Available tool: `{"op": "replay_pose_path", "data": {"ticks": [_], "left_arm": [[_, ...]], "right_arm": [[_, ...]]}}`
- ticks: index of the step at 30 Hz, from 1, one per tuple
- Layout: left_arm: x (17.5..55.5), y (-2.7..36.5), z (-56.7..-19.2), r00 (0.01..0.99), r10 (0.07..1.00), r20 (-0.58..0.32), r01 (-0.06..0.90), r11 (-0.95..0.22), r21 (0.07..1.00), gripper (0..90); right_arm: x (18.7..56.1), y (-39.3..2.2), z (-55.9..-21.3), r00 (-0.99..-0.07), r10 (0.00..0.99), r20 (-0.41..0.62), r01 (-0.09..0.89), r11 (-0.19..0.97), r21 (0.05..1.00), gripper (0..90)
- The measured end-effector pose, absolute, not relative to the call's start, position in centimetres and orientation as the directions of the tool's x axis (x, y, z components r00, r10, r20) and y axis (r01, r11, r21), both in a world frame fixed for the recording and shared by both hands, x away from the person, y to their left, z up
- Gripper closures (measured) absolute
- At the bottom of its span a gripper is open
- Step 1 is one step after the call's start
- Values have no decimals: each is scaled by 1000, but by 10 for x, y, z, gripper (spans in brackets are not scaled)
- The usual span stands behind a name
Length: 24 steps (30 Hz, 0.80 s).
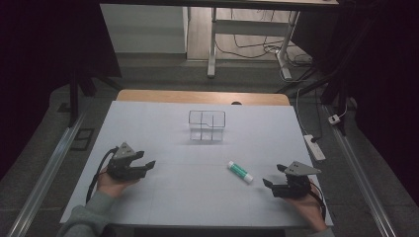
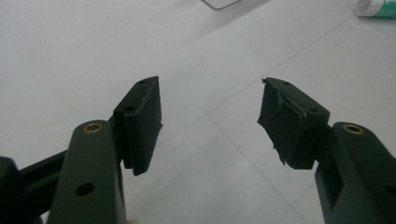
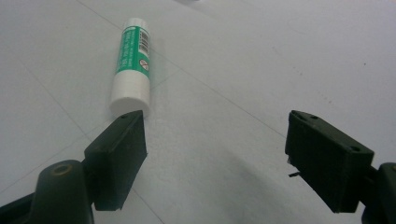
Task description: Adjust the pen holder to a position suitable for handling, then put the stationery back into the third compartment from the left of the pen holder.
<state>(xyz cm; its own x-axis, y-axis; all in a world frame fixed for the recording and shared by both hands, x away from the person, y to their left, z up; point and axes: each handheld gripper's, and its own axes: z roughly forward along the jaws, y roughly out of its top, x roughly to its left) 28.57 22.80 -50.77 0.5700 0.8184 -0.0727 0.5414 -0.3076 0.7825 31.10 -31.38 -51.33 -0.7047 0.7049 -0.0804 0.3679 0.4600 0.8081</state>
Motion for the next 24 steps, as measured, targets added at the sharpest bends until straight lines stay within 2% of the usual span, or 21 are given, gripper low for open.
{"op": "replay_pose_path", "data": {"ticks": [6, 21, 24], "left_arm": [[271, 231, -509, 581, 812, -52, 522, -323, 789, 364], [275, 227, -515, 587, 810, -19, 513, -354, 782, 336], [277, 228, -515, 589, 808, -19, 515, -357, 780, 335]], "right_arm": [[311, -313, -513, -707, 703, -83, 363, 460, 810, 199], [307, -313, -511, -710, 698, -94, 351, 467, 812, 202], [307, -313, -508, -713, 698, -70, 354, 444, 824, 202]]}}
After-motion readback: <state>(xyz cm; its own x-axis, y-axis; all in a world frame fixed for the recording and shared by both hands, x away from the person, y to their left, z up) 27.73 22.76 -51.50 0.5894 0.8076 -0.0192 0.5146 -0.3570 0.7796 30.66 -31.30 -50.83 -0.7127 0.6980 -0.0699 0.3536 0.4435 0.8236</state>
